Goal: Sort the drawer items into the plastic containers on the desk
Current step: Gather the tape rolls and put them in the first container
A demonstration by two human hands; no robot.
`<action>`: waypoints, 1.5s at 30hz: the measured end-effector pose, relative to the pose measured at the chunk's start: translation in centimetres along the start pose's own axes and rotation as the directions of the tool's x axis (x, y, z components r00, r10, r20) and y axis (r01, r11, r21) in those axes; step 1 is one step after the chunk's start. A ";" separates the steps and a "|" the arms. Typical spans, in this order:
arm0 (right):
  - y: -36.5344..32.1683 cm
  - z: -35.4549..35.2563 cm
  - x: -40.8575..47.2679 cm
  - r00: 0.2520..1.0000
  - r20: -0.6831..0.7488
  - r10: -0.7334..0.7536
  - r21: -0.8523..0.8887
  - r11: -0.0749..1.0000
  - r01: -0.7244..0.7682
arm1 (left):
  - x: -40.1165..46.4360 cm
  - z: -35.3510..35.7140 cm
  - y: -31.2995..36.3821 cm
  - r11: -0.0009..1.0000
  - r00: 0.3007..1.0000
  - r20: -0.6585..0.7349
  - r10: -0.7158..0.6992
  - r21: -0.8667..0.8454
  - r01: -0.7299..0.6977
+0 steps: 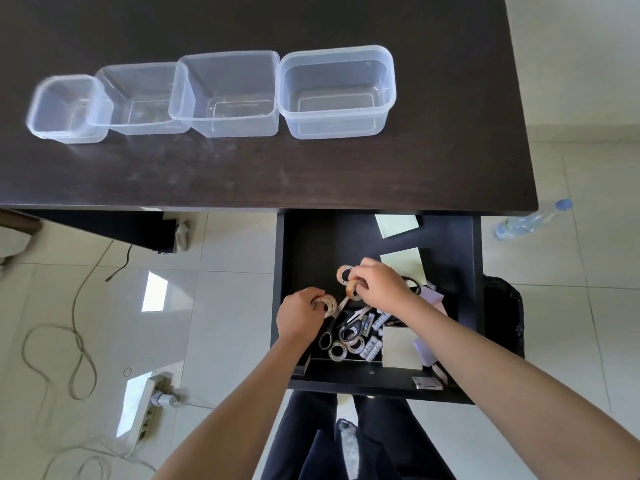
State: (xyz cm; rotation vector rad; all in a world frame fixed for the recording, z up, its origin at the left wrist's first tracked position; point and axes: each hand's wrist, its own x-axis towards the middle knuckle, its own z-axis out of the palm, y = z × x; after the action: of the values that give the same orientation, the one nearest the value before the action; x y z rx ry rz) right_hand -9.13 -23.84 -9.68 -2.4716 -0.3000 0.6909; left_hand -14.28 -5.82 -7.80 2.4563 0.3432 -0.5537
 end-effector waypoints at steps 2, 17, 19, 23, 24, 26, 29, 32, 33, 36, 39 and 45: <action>-0.9 -0.8 -0.6 1.000 -0.023 -0.008 0.030 1.000 0.009 | -0.3 -1.0 0.2 0.999 1.000 -0.015 -0.005 -0.037 0.004; -21.7 -4.1 6.3 0.960 -0.191 -0.203 0.051 0.975 0.216 | 4.1 -21.7 -7.2 0.975 0.976 -0.215 -0.035 -0.223 -0.014; -25.8 -3.6 8.7 0.946 -0.237 -0.220 0.061 0.969 0.241 | 5.2 -26.1 -9.4 0.973 0.966 -0.257 -0.012 -0.224 -0.048; -33.2 -3.4 13.2 0.918 -0.320 -0.235 0.075 0.959 0.272 | 7.6 -34.1 -12.8 0.972 0.939 -0.340 0.043 -0.202 -0.118; -34.8 -3.5 14.2 0.912 -0.337 -0.233 0.078 0.959 0.274 | 8.3 -35.9 -13.5 0.971 0.936 -0.349 0.051 -0.202 -0.128; -37.5 -3.9 16.0 0.903 -0.363 -0.229 0.075 0.959 0.273 | 10.0 -39.1 -14.5 0.969 0.930 -0.364 0.051 -0.207 -0.134; -40.7 -4.9 18.9 0.899 -0.378 -0.220 0.060 0.963 0.261 | 12.7 -43.1 -15.0 0.972 0.923 -0.381 0.063 -0.187 -0.144; -43.0 -6.0 22.0 0.901 -0.379 -0.210 0.042 0.969 0.243 | 15.6 -45.7 -14.9 0.975 0.919 -0.385 0.083 -0.158 -0.154; -43.6 -6.4 23.1 0.902 -0.381 -0.205 0.034 0.971 0.235 | 16.6 -46.3 -14.9 0.976 0.918 -0.386 0.085 -0.152 -0.154; -45.3 -7.4 26.6 0.905 -0.379 -0.194 0.011 0.977 0.214 | 19.7 -48.0 -14.7 0.982 0.917 -0.391 0.074 -0.131 -0.135; -46.3 -8.5 30.2 0.931 -0.284 -0.231 -0.046 0.973 0.227 | 23.0 -49.0 -14.4 0.992 0.921 -0.385 0.050 -0.090 -0.092; -47.5 -10.1 36.2 0.967 -0.067 -0.246 -0.208 0.951 0.227 | 27.3 -50.1 -14.1 0.999 0.949 -0.313 0.032 0.040 -0.021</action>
State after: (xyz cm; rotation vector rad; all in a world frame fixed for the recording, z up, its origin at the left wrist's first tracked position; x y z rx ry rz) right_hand 23.73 23.31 9.43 -2.5874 -0.6472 0.4638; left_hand 20.05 38.55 9.66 2.5812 0.4289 -0.1554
